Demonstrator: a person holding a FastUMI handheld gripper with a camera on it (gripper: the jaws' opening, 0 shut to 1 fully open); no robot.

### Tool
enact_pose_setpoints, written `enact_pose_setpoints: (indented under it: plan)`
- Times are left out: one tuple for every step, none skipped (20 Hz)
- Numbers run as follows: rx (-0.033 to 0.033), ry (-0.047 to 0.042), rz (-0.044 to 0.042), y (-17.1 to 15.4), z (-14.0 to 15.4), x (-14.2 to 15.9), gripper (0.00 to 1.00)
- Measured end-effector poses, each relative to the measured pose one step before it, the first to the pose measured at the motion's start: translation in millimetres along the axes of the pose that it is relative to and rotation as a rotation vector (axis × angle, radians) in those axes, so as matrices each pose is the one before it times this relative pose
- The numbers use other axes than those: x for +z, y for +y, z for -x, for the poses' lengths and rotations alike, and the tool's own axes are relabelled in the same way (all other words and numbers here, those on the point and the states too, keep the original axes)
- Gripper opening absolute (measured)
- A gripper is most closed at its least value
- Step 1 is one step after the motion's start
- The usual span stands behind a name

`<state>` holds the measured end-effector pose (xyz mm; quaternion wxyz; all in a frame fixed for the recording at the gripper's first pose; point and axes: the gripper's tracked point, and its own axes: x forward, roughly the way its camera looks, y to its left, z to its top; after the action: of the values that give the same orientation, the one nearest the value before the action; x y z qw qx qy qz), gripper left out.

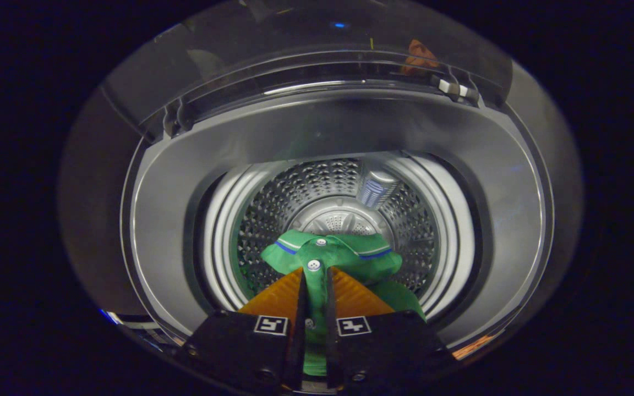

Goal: Put the clothes into the washing machine and then close the washing machine lid.

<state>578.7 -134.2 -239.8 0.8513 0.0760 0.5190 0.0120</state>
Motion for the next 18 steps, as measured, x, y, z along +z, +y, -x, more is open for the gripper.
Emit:
enact_pose_setpoints:
  plan:
    - [0.00119,-0.01202,-0.00184,2.0,-0.48,0.63,0.24]
    - [-0.00709,-0.01023,-0.00298,-0.61,2.01,0.58,0.35]
    - [-0.00547,-0.0134,-0.00063,-0.56,0.48,1.13,0.47]
    - [-0.01016,-0.0189,0.00242,-1.41,2.21,1.9,0.58]
    - [-0.00756,-0.02047,0.00294,-0.5,1.34,2.93,0.7]
    - [-0.00503,-0.02006,0.00846,-0.18,3.89,2.59,0.71]
    - [-0.00723,-0.02598,0.01471,-0.94,3.5,4.34,0.71]
    - [-0.00856,-0.02969,0.02083,-1.34,3.04,5.25,0.71]
    - [-0.01356,-0.03226,0.02516,-2.47,3.76,6.01,0.71]
    - [-0.01376,-0.02884,0.02568,-1.83,5.11,5.5,0.71]
    - [-0.01099,-0.03475,0.03182,-0.92,6.28,6.68,0.71]
    - [-0.00826,-0.03542,0.03042,-0.13,6.82,7.05,0.71]
    - [-0.0072,-0.03336,0.02296,-0.57,7.7,7.6,0.71]
    - [-0.00808,-0.03776,0.02009,-0.57,7.09,9.08,0.71]
    - [-0.00569,-0.03233,0.01598,-0.39,5.78,7.47,0.71]
    - [-0.00109,-0.03213,0.01418,0.48,8.68,9.55,0.71]
    - [0.00183,-0.02904,0.01308,-0.93,5.98,8.1,0.71]
    - [0.00315,-0.03311,0.01026,0.05,7.53,9.96,0.71]
